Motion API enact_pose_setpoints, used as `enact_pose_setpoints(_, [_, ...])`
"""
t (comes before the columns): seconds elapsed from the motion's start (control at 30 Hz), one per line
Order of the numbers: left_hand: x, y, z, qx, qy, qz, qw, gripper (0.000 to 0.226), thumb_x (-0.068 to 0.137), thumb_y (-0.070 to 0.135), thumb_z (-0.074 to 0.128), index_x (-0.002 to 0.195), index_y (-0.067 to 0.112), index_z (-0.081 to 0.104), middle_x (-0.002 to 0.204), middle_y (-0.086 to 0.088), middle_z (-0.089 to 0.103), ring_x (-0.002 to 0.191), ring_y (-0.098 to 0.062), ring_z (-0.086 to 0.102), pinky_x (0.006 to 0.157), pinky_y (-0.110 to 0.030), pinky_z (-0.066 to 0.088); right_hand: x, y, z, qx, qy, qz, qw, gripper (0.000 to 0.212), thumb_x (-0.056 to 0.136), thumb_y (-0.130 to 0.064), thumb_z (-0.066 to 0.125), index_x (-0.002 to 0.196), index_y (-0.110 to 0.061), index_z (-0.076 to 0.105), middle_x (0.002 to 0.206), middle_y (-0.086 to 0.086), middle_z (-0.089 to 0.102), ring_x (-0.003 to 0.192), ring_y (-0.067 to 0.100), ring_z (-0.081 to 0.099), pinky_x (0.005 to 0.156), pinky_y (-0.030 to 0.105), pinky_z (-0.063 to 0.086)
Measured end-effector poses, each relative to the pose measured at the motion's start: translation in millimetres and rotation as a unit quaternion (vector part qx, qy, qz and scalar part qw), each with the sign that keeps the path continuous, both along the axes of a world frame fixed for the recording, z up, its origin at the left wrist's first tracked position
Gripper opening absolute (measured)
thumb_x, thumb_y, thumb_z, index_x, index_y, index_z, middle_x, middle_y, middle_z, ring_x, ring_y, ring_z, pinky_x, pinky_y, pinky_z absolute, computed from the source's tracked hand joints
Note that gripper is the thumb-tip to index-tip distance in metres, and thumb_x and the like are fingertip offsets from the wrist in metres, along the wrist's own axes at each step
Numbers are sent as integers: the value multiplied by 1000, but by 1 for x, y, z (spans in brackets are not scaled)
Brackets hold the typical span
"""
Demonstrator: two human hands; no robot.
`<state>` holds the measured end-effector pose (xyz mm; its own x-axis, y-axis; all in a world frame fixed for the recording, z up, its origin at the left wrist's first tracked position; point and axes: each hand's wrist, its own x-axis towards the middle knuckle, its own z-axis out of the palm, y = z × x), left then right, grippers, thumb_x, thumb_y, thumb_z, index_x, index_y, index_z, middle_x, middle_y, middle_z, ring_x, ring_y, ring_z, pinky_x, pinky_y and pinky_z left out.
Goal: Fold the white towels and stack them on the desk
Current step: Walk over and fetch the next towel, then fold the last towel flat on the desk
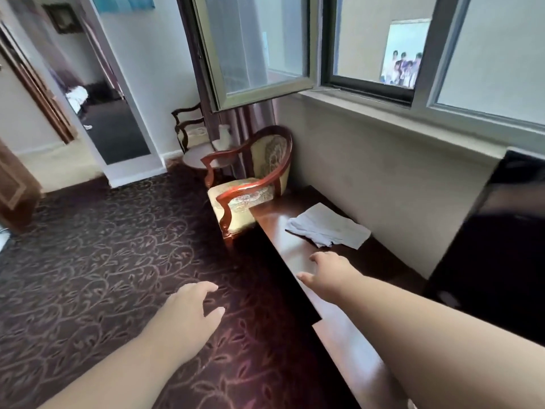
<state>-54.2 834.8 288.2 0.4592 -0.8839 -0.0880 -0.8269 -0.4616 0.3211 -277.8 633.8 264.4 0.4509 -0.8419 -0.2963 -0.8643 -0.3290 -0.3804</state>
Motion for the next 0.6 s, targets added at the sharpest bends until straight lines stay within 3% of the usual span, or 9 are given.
enact_pose_setpoints(0.2, [97, -147, -39, 44, 4, -51, 998, 50, 91, 52, 56, 137, 39, 45, 138, 9, 49, 119, -12, 52, 99, -31, 44, 68, -96, -43, -7, 62, 8, 998, 70, 89, -65, 51, 145, -24, 45, 147, -1, 43, 140, 25, 34, 111, 43, 37])
enact_pose_setpoints(0.4, [174, -322, -73, 125, -8, -166, 978, 52, 91, 50, 53, 140, 36, 41, 130, 5, 55, 111, -17, 59, 94, -37, 50, 105, -197, -70, 16, 70, -147, 987, 65, 89, -65, 51, 144, -31, 45, 144, -2, 46, 137, 25, 36, 107, 43, 40])
enact_pose_setpoints(0.6, [176, -459, -124, 211, -5, -260, 942, 53, 94, 44, 51, 143, 31, 36, 136, 1, 53, 115, -19, 59, 96, -36, 49, 122, -245, -129, 91, 51, -219, 970, 71, 91, -63, 52, 149, -24, 40, 152, 3, 41, 142, 26, 32, 114, 41, 34])
